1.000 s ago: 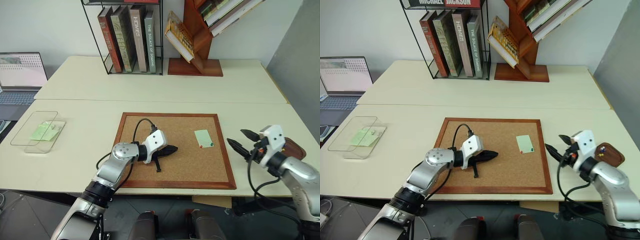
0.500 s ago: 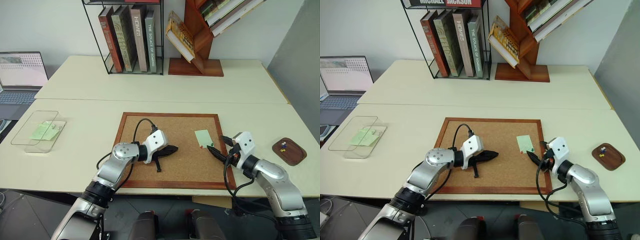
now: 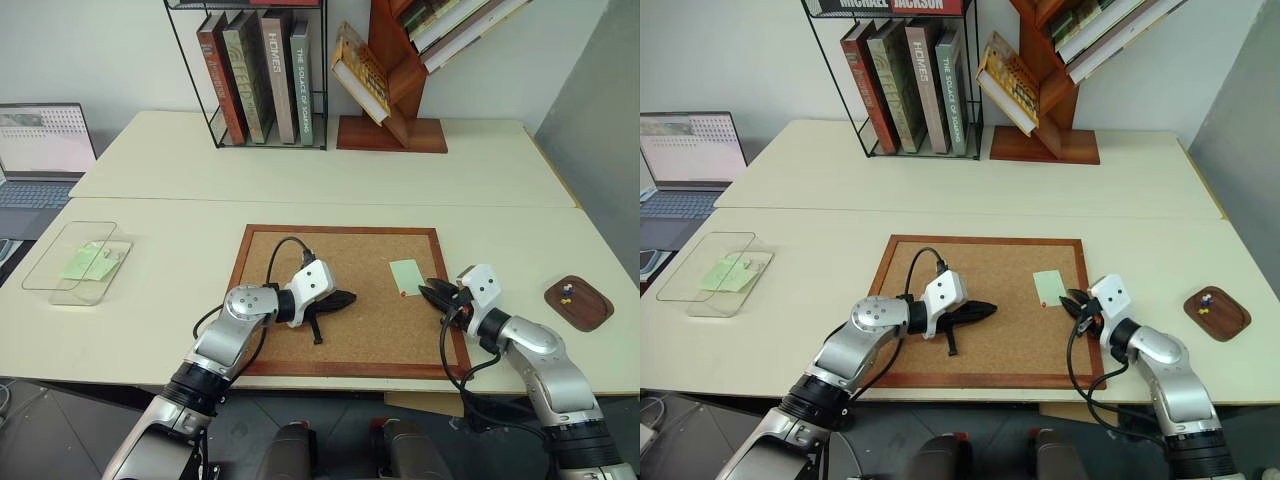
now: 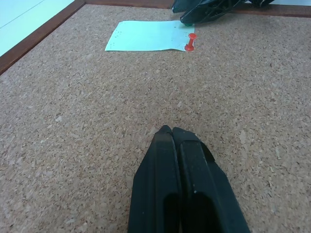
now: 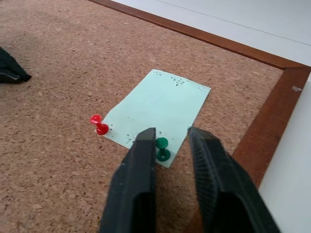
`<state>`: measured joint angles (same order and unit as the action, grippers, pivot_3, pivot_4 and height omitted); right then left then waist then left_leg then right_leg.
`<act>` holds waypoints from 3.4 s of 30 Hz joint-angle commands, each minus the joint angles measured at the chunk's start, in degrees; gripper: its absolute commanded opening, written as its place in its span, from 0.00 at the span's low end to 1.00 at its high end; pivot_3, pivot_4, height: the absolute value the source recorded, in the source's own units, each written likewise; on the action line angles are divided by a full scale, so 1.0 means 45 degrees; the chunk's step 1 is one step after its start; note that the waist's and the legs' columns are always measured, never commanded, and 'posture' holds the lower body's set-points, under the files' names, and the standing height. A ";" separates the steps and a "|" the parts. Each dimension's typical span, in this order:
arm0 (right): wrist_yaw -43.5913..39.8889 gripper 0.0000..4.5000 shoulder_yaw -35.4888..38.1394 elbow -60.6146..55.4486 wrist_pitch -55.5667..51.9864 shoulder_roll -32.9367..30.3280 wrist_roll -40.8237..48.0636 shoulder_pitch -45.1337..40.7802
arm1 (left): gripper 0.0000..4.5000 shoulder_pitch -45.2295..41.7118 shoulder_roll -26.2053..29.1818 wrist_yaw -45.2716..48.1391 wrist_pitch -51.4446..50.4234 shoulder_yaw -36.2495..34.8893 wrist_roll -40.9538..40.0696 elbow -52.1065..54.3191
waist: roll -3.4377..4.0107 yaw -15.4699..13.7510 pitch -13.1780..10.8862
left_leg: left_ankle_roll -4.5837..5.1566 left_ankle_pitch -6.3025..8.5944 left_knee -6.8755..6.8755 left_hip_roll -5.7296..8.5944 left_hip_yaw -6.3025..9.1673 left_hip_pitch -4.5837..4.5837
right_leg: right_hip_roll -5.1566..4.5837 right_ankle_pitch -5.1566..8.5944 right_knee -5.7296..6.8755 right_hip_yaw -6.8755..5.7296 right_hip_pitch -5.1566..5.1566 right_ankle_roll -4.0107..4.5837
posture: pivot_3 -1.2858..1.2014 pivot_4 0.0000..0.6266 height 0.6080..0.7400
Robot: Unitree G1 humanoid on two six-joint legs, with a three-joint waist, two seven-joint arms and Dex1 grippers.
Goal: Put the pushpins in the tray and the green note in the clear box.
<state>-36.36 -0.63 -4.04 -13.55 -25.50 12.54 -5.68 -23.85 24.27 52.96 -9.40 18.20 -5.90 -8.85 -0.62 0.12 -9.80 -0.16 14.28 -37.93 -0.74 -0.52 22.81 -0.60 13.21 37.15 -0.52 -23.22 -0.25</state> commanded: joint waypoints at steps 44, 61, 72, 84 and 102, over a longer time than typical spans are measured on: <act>0.1873 0.00 0.5811 0.0020 0.0812 -0.2589 -0.0276 0.2147 | 0.00 0.0399 -0.0044 -0.0023 -0.0058 0.0371 0.0811 -0.0304 | 0.0003 -0.0032 0.0007 | 0.0000 0.0000 0.0012 0.0016 -0.0002 0.0005 | -0.0082 0.0008 -0.0023 -0.0015 0.0000 0.0012 | 0.52 0.24 1.00; 0.3672 0.28 0.5876 0.1764 -0.0805 -0.2862 -0.1489 0.1849 | 0.00 0.0440 0.0073 0.0049 0.0154 0.0351 0.0959 -0.0383 | 0.0024 -0.0011 0.0023 | 0.0006 -0.0003 0.0014 0.0026 -0.0003 0.0007 | -0.0082 0.0008 -0.0025 -0.0011 0.0002 0.0011 | 0.52 0.24 1.00; 0.4039 0.78 0.6274 0.1731 -0.1187 -0.2724 -0.1202 0.1676 | 0.00 0.0398 0.0057 0.0047 0.0305 0.0394 0.1045 -0.0489 | 0.0024 -0.0009 0.0023 | 0.0006 -0.0003 0.0014 0.0025 -0.0002 0.0009 | -0.0081 0.0009 -0.0027 -0.0012 0.0002 0.0011 | 0.52 0.24 1.00; 0.1527 0.83 0.6215 -0.0851 -0.0704 -0.2348 0.1552 0.1540 | 0.00 0.0381 0.0083 0.0058 0.0284 0.0349 0.1019 -0.0519 | 0.0034 -0.0005 0.0028 | 0.0006 -0.0003 0.0018 0.0022 0.0003 0.0008 | -0.0077 0.0008 -0.0028 -0.0015 0.0001 0.0010 | 0.52 0.24 1.00; 0.0487 0.83 -0.0147 -0.3866 -0.1761 -0.0456 0.1426 0.0561 | 0.00 0.0351 0.0075 0.0120 0.0084 0.0295 0.0901 -0.0356 | 0.0012 -0.0005 0.0019 | 0.0005 -0.0002 0.0020 0.0017 0.0022 0.0020 | -0.0090 0.0010 -0.0040 -0.0031 -0.0005 0.0011 | 0.52 0.24 1.00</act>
<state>-33.75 -0.40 -21.68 -22.02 -28.18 19.23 -2.17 -23.22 23.84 53.47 -7.25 18.33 -3.83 -8.54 -0.57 0.10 -9.71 -0.13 14.27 -37.83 -0.66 -0.44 22.90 -1.02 13.25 36.96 -0.65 -23.25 -0.20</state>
